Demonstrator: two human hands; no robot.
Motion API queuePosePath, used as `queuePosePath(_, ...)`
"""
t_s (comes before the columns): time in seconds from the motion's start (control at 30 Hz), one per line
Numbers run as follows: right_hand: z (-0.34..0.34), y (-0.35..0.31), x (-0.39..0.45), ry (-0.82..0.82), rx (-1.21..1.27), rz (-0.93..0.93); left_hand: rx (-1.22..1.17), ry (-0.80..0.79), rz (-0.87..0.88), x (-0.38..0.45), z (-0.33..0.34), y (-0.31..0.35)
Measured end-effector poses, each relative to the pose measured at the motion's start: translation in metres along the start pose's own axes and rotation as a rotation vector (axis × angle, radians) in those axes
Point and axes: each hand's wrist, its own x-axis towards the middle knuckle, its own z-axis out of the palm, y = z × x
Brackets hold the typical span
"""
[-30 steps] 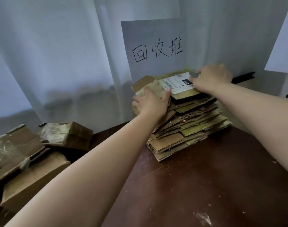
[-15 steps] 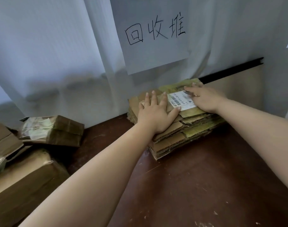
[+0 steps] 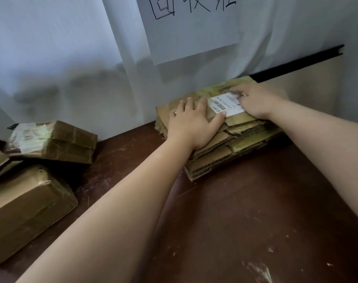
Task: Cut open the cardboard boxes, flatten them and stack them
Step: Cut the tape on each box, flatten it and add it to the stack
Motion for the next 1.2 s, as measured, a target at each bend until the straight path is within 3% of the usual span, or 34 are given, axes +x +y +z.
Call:
queuePosePath(0.17, -0.007, -0.008, -0.023, 0.195, -0.139, -0.016, 0.008, 0.014, 0.002, -0.005, 0.002, 0.002)
queuePosePath(0.47, -0.012, -0.013, -0.025, 0.119, -0.206, -0.037, -0.016, -0.066, -0.018, -0.003, -0.003, 0.001)
queuePosePath(0.63, -0.018, -0.023, -0.034, 0.23, -0.246, -0.025, -0.124, -0.045, -0.053, -0.002, -0.012, -0.001)
queuePosePath(0.8, -0.019, -0.022, -0.05, 0.11, -0.176, -0.03, 0.174, 0.071, 0.007, -0.005, -0.029, 0.009)
queuePosePath(0.9, -0.028, -0.024, -0.053, 0.051, -0.161, -0.037, 0.082, -0.006, -0.002, -0.009, -0.038, 0.01)
queuePosePath(1.07, -0.041, -0.03, -0.067, 0.167, -0.125, -0.025, 0.032, -0.049, 0.007, -0.022, -0.05, 0.016)
queuePosePath(1.2, -0.053, -0.032, -0.08, 0.198, -0.165, -0.034, -0.186, 0.054, -0.04, -0.034, -0.062, 0.018)
